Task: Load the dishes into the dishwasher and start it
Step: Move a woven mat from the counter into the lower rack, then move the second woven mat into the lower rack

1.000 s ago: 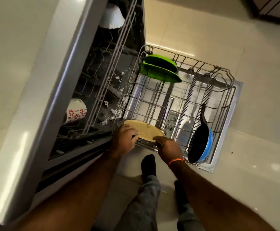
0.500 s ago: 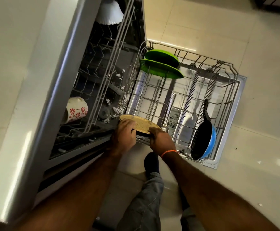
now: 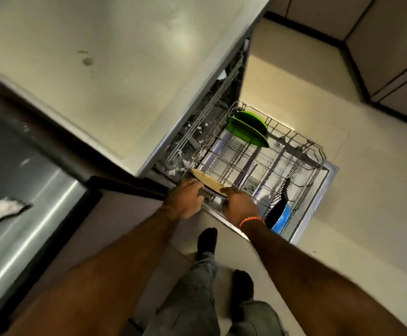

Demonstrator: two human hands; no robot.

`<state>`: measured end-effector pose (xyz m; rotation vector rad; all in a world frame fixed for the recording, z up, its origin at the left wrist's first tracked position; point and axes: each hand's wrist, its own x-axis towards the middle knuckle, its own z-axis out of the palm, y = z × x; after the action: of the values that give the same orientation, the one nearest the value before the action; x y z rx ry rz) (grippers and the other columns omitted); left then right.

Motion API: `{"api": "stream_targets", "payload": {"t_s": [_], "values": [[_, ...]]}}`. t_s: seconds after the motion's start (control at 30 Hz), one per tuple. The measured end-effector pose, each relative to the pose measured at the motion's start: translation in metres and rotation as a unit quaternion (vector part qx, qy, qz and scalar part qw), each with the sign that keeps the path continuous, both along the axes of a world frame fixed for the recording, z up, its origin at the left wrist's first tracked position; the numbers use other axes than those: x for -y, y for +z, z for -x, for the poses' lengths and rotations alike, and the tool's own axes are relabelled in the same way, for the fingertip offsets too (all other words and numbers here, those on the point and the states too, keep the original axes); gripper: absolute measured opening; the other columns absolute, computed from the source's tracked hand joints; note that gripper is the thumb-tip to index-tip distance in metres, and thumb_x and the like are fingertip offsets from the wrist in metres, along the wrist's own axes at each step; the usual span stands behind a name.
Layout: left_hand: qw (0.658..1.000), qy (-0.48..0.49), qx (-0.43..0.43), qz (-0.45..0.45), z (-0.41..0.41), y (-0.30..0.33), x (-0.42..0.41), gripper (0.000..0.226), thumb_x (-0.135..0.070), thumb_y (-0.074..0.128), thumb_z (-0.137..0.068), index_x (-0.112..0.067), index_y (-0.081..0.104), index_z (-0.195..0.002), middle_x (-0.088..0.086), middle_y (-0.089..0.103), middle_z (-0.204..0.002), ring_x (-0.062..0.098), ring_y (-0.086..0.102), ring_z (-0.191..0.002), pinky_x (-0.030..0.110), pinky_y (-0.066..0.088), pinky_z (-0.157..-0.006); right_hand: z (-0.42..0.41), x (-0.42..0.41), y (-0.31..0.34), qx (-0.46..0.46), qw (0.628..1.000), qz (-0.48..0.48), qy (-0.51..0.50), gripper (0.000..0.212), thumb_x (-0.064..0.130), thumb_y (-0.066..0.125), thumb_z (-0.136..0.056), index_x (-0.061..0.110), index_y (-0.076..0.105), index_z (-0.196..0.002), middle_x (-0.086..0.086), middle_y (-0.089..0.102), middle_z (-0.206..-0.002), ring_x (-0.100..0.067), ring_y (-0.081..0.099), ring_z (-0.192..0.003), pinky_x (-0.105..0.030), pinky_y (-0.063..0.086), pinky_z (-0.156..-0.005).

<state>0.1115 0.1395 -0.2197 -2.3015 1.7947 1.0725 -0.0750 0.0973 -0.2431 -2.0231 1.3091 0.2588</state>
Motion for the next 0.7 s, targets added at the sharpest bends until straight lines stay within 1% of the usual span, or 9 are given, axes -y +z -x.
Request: {"api": "stream_targets", "payload": {"t_s": [0.1,0.17,0.3,0.37,0.43,0.5,0.53,0.63,0.7], "values": [[0.999,0.04,0.004,0.014,0.004,0.054,-0.03,0.042,-0.029,0.059,-0.095,-0.016,0.059,-0.134,0.006,0.059,-0.137,0.024,0.052,-0.125,0.034,0.042,-0.105,-0.003,-0.013,0.059,0.014,0.998,0.04,0.035,0.05,0.017,0.054,-0.088,0.02,0.057,-0.138,-0.009,0.06,-0.136,-0.032,0.063,-0.114,-0.04,0.053,-0.098],[0.997,0.068,0.007,0.036,0.007,0.088,-0.059,0.038,-0.03,0.06,-0.095,-0.014,0.062,-0.13,0.007,0.062,-0.131,0.025,0.057,-0.12,0.033,0.045,-0.101,-0.005,-0.027,0.094,0.019,0.995,0.068,0.07,0.049,0.016,0.052,-0.087,0.021,0.059,-0.136,-0.01,0.062,-0.133,-0.033,0.063,-0.112,-0.043,0.054,-0.097],[0.985,0.145,0.01,0.097,0.009,0.146,-0.127,0.029,-0.032,0.06,-0.095,-0.019,0.067,-0.121,0.002,0.067,-0.121,0.025,0.061,-0.116,0.032,0.046,-0.094,-0.018,-0.056,0.156,0.028,0.978,0.118,0.167,0.045,0.024,0.049,-0.086,0.03,0.06,-0.13,-0.009,0.068,-0.123,-0.033,0.065,-0.107,-0.044,0.055,-0.091],[0.974,0.197,0.013,0.114,0.007,0.173,-0.165,0.032,-0.029,0.061,-0.096,-0.016,0.067,-0.124,0.004,0.067,-0.124,0.026,0.06,-0.119,0.032,0.044,-0.098,-0.031,-0.076,0.191,0.037,0.959,0.136,0.246,0.04,0.023,0.049,-0.088,0.027,0.063,-0.125,-0.008,0.069,-0.12,-0.032,0.065,-0.108,-0.041,0.054,-0.088],[0.962,0.245,0.016,0.122,0.0,0.195,-0.2,0.033,-0.028,0.061,-0.094,-0.014,0.069,-0.123,0.007,0.07,-0.124,0.028,0.062,-0.118,0.033,0.045,-0.1,-0.05,-0.091,0.219,0.055,0.938,0.15,0.307,0.037,0.018,0.052,-0.09,0.022,0.066,-0.124,-0.008,0.069,-0.123,-0.033,0.063,-0.111,-0.039,0.049,-0.091],[0.946,0.291,0.027,0.141,-0.009,0.216,-0.244,0.034,-0.026,0.062,-0.094,-0.014,0.069,-0.125,0.007,0.07,-0.127,0.027,0.063,-0.119,0.034,0.046,-0.103,-0.073,-0.114,0.242,0.082,0.919,0.169,0.347,0.042,0.02,0.05,-0.09,0.025,0.063,-0.129,-0.007,0.067,-0.127,-0.033,0.062,-0.114,-0.043,0.051,-0.095],[0.936,0.317,0.04,0.152,-0.014,0.225,-0.266,0.036,-0.026,0.062,-0.095,-0.015,0.067,-0.129,0.006,0.068,-0.13,0.027,0.062,-0.121,0.034,0.046,-0.105,-0.087,-0.127,0.252,0.093,0.91,0.178,0.363,0.045,0.022,0.049,-0.09,0.027,0.061,-0.133,-0.007,0.067,-0.127,-0.034,0.063,-0.112,-0.045,0.052,-0.093],[0.904,0.386,0.064,0.171,-0.025,0.252,-0.324,0.044,-0.03,0.062,-0.094,-0.015,0.06,-0.136,0.006,0.067,-0.131,0.029,0.063,-0.119,0.039,0.05,-0.101,-0.129,-0.166,0.275,0.122,0.881,0.189,0.417,0.053,0.028,0.047,-0.09,0.031,0.048,-0.143,-0.008,0.071,-0.116,-0.036,0.065,-0.102,-0.046,0.054,-0.084],[0.887,0.419,0.08,0.174,-0.033,0.268,-0.363,0.043,-0.028,0.062,-0.093,-0.013,0.06,-0.134,0.008,0.07,-0.125,0.032,0.065,-0.114,0.041,0.052,-0.097,-0.157,-0.201,0.29,0.138,0.859,0.184,0.458,0.052,0.03,0.046,-0.089,0.032,0.048,-0.141,-0.007,0.072,-0.11,-0.035,0.066,-0.1,-0.046,0.054,-0.083]]}}
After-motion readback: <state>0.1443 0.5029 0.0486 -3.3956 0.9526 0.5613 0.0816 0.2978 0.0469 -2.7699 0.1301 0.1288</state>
